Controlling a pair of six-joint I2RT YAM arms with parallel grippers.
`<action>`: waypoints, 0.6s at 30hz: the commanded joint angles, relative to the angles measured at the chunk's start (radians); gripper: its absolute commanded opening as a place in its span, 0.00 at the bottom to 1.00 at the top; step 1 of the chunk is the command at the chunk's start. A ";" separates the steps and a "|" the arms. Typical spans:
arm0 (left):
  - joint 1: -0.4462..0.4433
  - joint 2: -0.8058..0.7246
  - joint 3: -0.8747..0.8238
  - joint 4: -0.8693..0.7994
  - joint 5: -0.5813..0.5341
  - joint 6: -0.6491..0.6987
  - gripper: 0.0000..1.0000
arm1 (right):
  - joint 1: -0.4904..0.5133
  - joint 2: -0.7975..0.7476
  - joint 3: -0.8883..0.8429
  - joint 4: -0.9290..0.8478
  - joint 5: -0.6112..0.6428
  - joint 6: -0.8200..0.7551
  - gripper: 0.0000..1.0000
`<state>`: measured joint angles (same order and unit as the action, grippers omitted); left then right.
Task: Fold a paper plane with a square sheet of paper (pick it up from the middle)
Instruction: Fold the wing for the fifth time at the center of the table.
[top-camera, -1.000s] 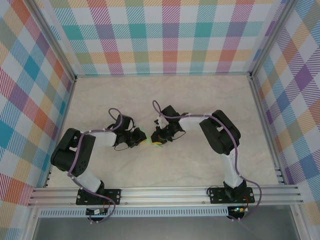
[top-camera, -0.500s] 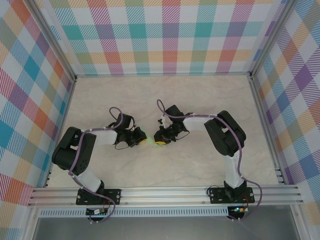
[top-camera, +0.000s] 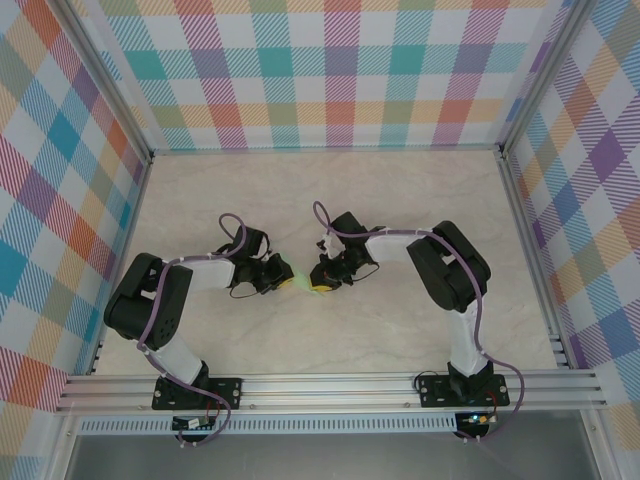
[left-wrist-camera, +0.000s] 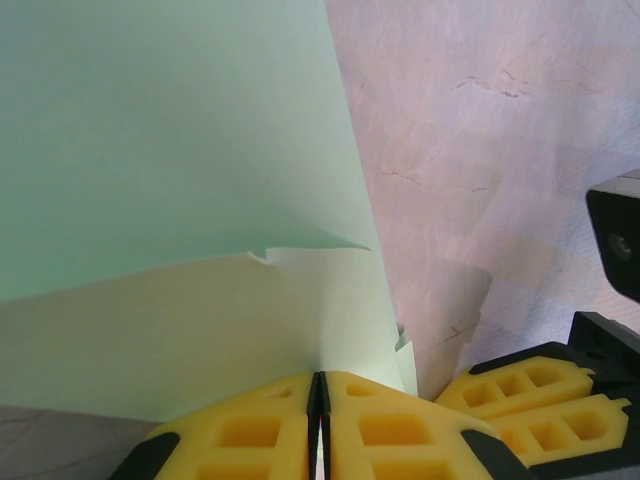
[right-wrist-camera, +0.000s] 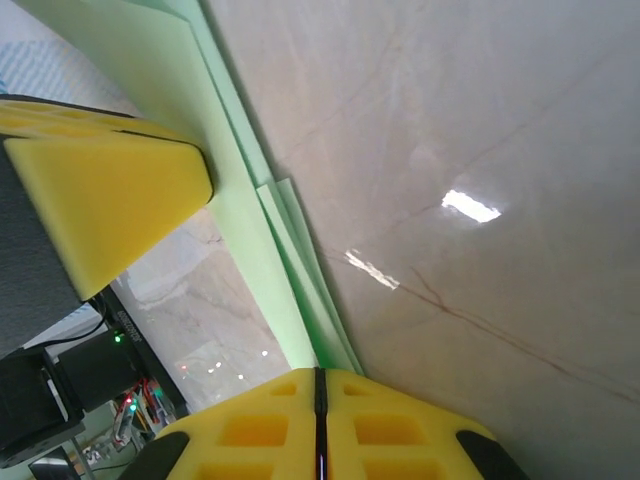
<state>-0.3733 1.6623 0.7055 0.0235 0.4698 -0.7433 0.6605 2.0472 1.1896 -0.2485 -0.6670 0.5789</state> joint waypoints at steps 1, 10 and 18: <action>-0.013 0.037 0.012 -0.074 -0.064 0.006 0.12 | -0.004 -0.014 0.007 -0.096 0.042 -0.039 0.12; -0.013 0.040 0.017 -0.083 -0.066 0.007 0.12 | 0.040 -0.171 0.002 -0.136 0.252 -0.033 0.21; -0.013 0.045 0.025 -0.094 -0.068 0.006 0.12 | 0.134 -0.128 0.074 -0.173 0.302 -0.047 0.18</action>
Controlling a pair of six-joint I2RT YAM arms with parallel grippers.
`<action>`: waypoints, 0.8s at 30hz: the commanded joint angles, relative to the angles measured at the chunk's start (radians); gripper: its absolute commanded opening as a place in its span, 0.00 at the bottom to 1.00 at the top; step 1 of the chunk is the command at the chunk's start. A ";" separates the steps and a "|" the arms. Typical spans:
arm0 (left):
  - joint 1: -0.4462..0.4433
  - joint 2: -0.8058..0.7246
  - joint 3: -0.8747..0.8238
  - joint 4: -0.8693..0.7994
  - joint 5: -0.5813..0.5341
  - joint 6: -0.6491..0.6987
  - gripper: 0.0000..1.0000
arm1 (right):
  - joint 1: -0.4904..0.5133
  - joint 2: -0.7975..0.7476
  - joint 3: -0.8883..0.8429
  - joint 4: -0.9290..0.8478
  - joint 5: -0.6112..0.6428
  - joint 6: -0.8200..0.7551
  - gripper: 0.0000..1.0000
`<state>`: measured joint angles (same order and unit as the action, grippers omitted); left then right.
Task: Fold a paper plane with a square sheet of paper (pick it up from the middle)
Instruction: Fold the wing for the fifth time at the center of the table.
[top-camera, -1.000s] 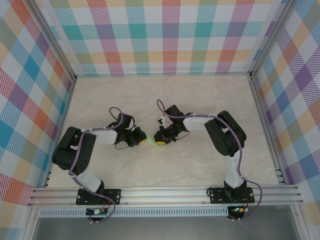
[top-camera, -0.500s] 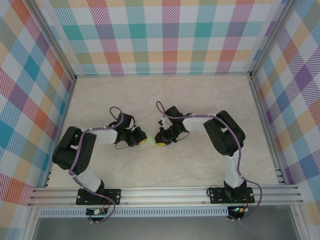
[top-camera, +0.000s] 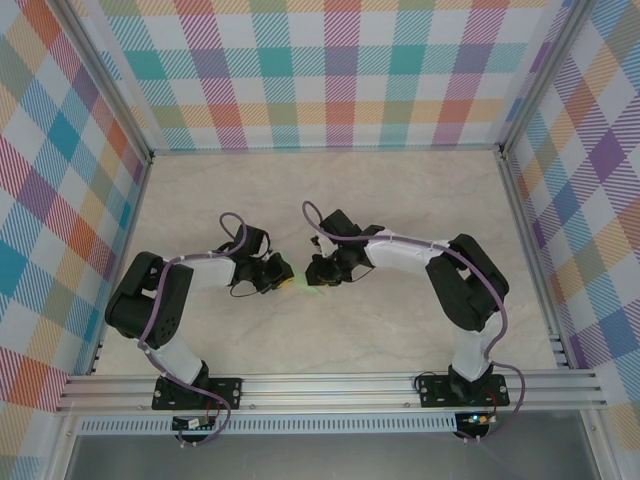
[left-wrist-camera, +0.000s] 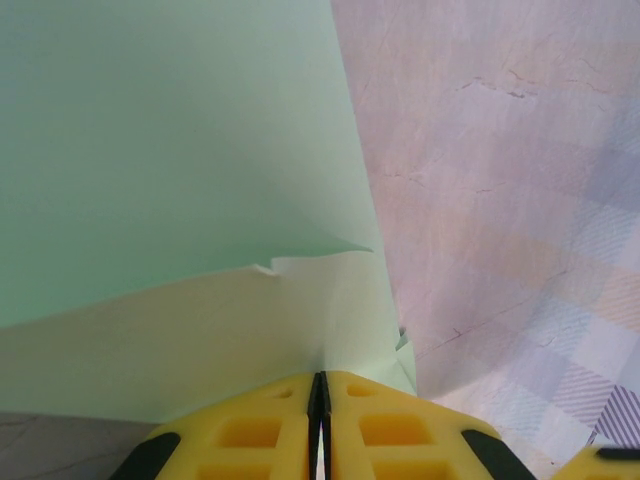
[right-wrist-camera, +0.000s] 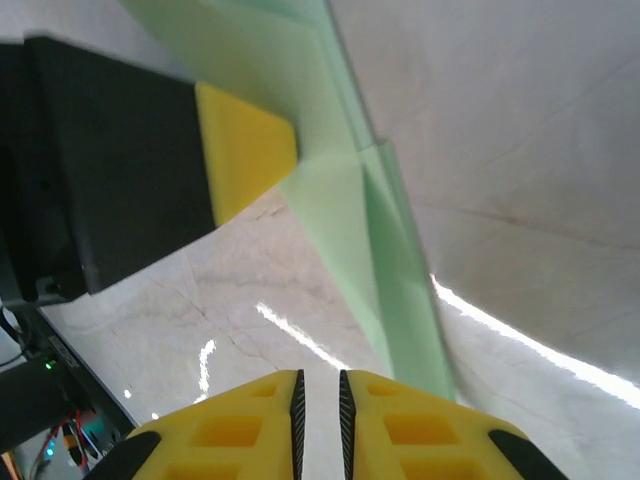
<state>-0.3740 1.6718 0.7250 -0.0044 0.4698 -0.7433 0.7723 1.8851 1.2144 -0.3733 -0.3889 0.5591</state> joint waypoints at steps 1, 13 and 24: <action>-0.013 0.035 0.008 -0.069 -0.069 0.006 0.12 | 0.034 0.051 0.071 -0.065 0.022 -0.038 0.17; -0.013 0.043 0.020 -0.090 -0.075 0.009 0.11 | 0.049 0.147 0.151 -0.161 0.115 -0.054 0.13; -0.013 0.042 0.024 -0.108 -0.087 0.015 0.11 | 0.030 0.146 0.073 -0.148 0.103 -0.057 0.12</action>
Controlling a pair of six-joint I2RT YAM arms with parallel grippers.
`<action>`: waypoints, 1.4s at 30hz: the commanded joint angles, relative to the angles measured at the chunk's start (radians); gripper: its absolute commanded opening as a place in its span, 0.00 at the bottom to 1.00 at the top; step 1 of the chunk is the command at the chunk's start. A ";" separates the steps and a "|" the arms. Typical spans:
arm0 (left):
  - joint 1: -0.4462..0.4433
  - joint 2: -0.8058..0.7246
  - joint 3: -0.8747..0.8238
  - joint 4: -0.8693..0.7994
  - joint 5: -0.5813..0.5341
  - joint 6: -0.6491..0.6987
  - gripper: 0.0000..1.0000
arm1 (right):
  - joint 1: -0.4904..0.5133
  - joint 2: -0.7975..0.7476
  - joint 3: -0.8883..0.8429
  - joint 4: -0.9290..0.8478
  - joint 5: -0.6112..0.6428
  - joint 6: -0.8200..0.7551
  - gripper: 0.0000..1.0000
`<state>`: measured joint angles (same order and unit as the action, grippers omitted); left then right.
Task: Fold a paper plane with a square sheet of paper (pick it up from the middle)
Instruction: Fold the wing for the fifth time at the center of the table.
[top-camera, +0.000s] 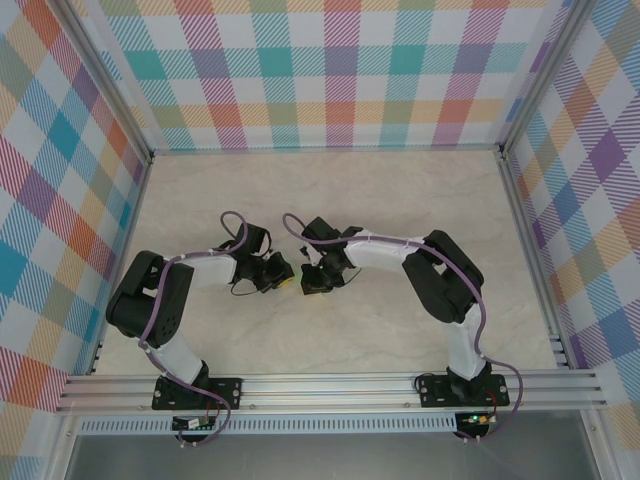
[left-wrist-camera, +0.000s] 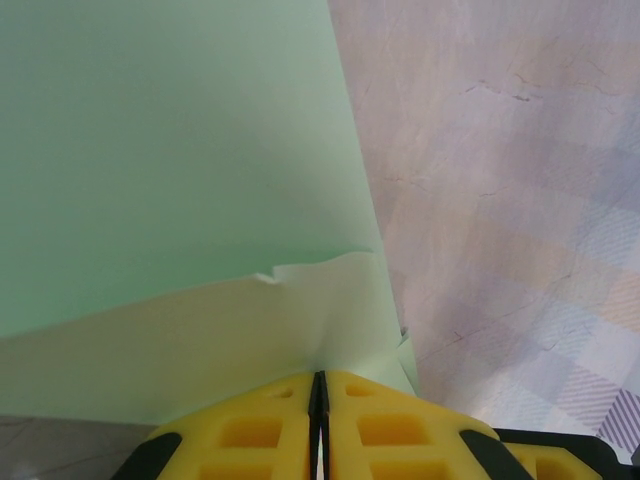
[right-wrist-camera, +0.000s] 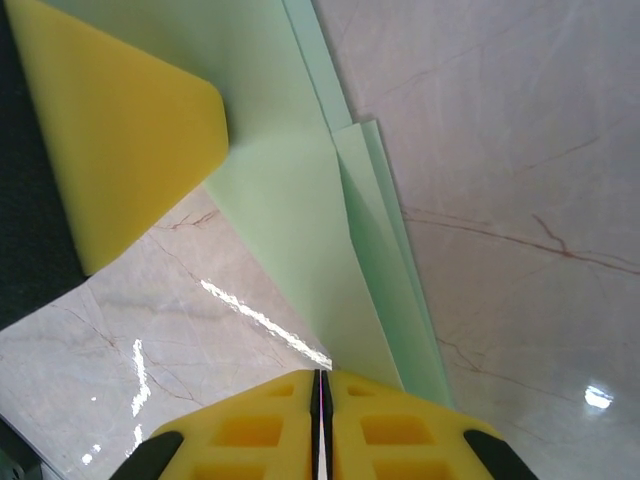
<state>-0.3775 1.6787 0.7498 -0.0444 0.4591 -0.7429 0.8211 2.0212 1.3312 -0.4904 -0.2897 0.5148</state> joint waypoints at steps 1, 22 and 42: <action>-0.009 0.035 0.000 -0.070 -0.078 0.017 0.11 | -0.028 0.007 -0.064 -0.015 -0.014 -0.013 0.12; -0.009 0.050 0.044 -0.157 -0.122 0.020 0.11 | -0.069 -0.079 -0.134 0.041 -0.079 -0.019 0.12; -0.011 0.072 0.080 -0.201 -0.141 0.037 0.11 | -0.111 -0.212 -0.249 0.106 -0.142 -0.032 0.12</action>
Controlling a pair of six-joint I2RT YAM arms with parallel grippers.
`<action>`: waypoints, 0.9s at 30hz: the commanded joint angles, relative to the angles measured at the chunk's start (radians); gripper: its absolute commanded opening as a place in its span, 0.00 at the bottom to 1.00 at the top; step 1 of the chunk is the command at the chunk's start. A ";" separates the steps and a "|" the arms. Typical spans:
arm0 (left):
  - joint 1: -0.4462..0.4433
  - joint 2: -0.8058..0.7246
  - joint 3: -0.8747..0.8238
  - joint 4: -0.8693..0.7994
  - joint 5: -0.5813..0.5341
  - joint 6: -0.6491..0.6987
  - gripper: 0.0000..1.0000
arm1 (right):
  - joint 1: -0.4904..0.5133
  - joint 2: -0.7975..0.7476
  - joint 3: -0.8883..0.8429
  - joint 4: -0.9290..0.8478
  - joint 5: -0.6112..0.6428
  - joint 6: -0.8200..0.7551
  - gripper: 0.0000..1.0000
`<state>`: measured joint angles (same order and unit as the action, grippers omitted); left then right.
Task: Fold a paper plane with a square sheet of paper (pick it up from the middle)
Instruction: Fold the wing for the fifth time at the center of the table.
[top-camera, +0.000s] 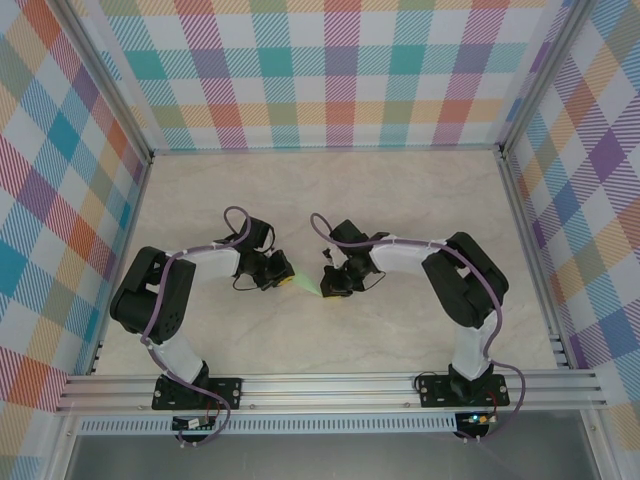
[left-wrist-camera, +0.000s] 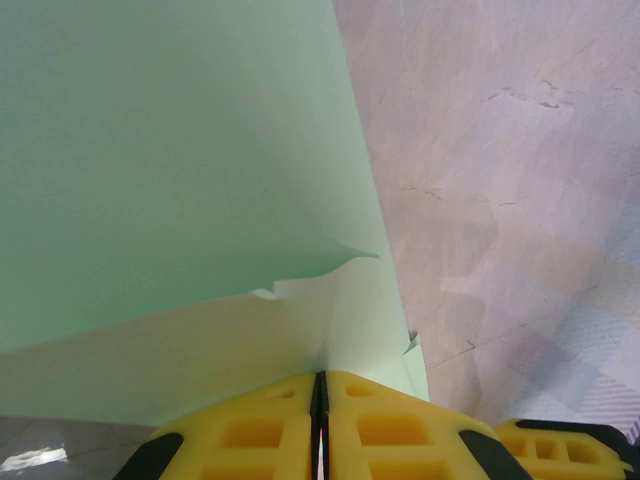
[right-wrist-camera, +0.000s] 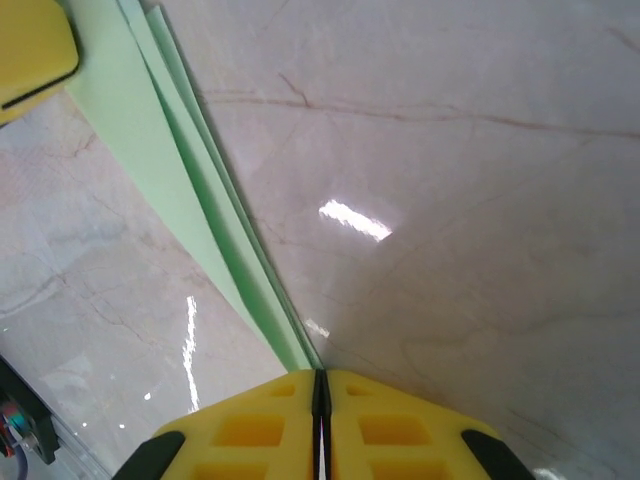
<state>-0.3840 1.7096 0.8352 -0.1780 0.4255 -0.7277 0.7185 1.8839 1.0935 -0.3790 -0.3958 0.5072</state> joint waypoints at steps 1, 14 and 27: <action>-0.004 0.042 -0.004 -0.068 -0.106 0.024 0.11 | -0.001 -0.085 0.004 0.003 -0.040 -0.023 0.12; -0.009 0.042 0.013 -0.082 -0.100 0.026 0.11 | 0.042 0.106 0.205 0.015 -0.088 -0.022 0.12; -0.010 0.024 0.041 -0.067 -0.056 0.121 0.13 | 0.034 0.173 0.164 -0.008 0.028 -0.022 0.11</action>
<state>-0.3885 1.7138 0.8558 -0.2070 0.4202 -0.6788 0.7547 2.0361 1.2736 -0.3580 -0.4294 0.5072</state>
